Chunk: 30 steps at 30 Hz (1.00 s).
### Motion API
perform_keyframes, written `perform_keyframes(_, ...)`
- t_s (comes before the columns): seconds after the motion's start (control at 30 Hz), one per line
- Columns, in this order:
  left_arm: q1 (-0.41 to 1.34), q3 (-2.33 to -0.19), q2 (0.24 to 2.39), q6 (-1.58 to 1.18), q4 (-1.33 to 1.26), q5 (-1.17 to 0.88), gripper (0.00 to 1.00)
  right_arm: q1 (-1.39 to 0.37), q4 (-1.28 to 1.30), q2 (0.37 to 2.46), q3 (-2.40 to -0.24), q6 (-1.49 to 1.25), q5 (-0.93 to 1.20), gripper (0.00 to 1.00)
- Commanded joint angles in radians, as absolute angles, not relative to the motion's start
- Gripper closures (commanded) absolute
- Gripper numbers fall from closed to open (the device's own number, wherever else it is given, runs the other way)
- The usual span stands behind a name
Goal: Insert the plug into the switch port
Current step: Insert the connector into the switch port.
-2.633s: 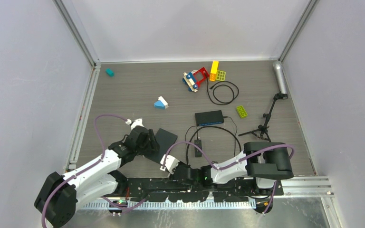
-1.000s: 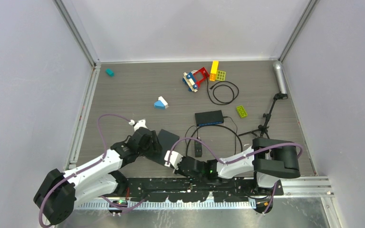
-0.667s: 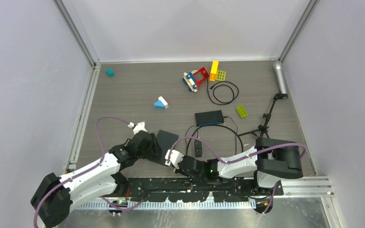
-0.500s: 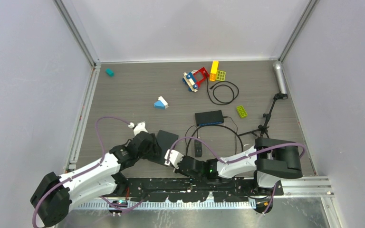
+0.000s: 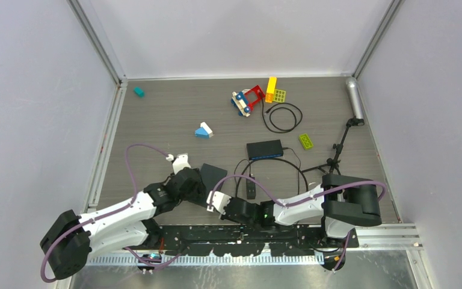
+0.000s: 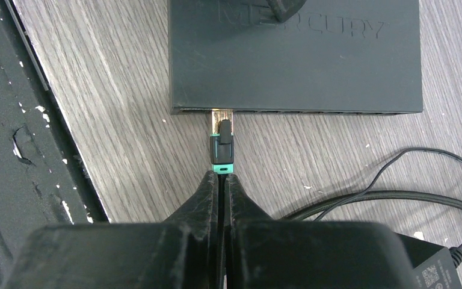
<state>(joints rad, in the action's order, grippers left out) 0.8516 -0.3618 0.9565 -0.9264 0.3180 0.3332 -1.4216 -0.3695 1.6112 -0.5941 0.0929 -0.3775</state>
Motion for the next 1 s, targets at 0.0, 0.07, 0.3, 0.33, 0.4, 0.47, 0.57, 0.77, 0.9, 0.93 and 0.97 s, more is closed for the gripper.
perform_keyframes(0.0, 0.919, -0.333, 1.004, -0.948, 0.344, 0.065, 0.49, -1.380, -0.632, 1.605, -0.713, 0.123, -0.382, 1.00)
perform_keyframes(0.07, 0.922, -0.330, 1.008, -0.949, 0.337, 0.063, 0.49, -1.371, -0.647, 1.607, -0.719, 0.121, -0.373, 0.99)
perform_keyframes(0.3, 0.938, -0.328, 1.027, -0.957, 0.314, 0.058, 0.49, -1.354, -0.708, 1.627, -0.741, 0.097, -0.372, 1.00)
perform_keyframes(0.33, 0.940, -0.328, 1.030, -0.957, 0.311, 0.059, 0.49, -1.354, -0.716, 1.628, -0.744, 0.093, -0.373, 1.00)
perform_keyframes(0.4, 0.944, -0.327, 1.034, -0.961, 0.304, 0.058, 0.49, -1.353, -0.730, 1.628, -0.749, 0.087, -0.380, 1.00)
perform_keyframes(0.47, 0.949, -0.324, 1.039, -0.964, 0.294, 0.055, 0.49, -1.351, -0.743, 1.630, -0.756, 0.080, -0.394, 1.00)
perform_keyframes(0.57, 0.956, -0.321, 1.048, -0.968, 0.285, 0.056, 0.50, -1.349, -0.773, 1.640, -0.763, 0.075, -0.402, 1.00)
perform_keyframes(0.77, 0.963, -0.306, 1.046, -0.979, 0.272, 0.053, 0.50, -1.348, -0.807, 1.636, -0.778, 0.081, -0.415, 1.00)
perform_keyframes(0.9, 0.963, -0.301, 1.043, -0.980, 0.265, 0.052, 0.50, -1.348, -0.849, 1.617, -0.770, 0.089, -0.434, 0.99)
perform_keyframes(0.93, 0.963, -0.300, 1.043, -0.980, 0.262, 0.051, 0.50, -1.348, -0.860, 1.613, -0.766, 0.090, -0.438, 0.99)
perform_keyframes(0.97, 0.963, -0.299, 1.044, -0.980, 0.257, 0.050, 0.50, -1.348, -0.871, 1.607, -0.763, 0.090, -0.439, 1.00)
